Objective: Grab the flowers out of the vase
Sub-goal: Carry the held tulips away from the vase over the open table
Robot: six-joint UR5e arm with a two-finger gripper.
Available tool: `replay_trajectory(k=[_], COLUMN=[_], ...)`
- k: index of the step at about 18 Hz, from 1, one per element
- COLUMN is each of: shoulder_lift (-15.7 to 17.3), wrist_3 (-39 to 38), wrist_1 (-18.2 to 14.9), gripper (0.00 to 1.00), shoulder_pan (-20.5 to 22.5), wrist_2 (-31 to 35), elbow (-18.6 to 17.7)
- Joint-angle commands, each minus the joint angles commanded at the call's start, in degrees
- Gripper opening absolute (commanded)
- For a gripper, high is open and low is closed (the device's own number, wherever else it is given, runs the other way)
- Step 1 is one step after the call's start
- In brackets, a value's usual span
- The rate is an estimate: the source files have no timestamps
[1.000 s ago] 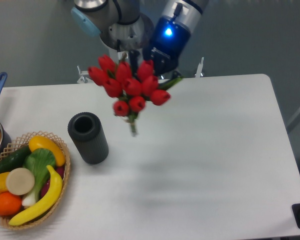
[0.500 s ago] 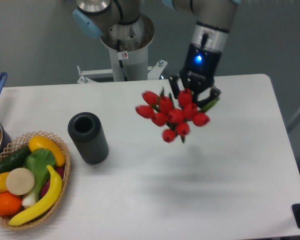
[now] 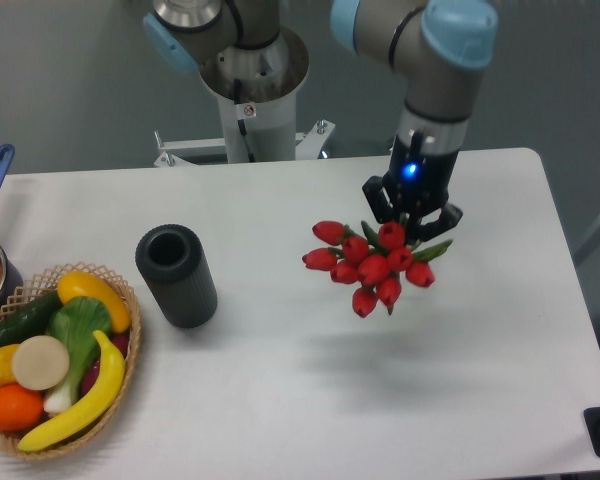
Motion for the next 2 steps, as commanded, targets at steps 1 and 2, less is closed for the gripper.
replay_trajectory(k=[1, 2], shoulder_lift=[-0.4, -0.6], wrist_3=[0.0, 0.0], wrist_1=[-0.4, -0.4], gripper=[0.07, 0.07], shoulder_pan=[-0.2, -0.4], wrist_2=[0.4, 1.0], elbow=[0.3, 0.3])
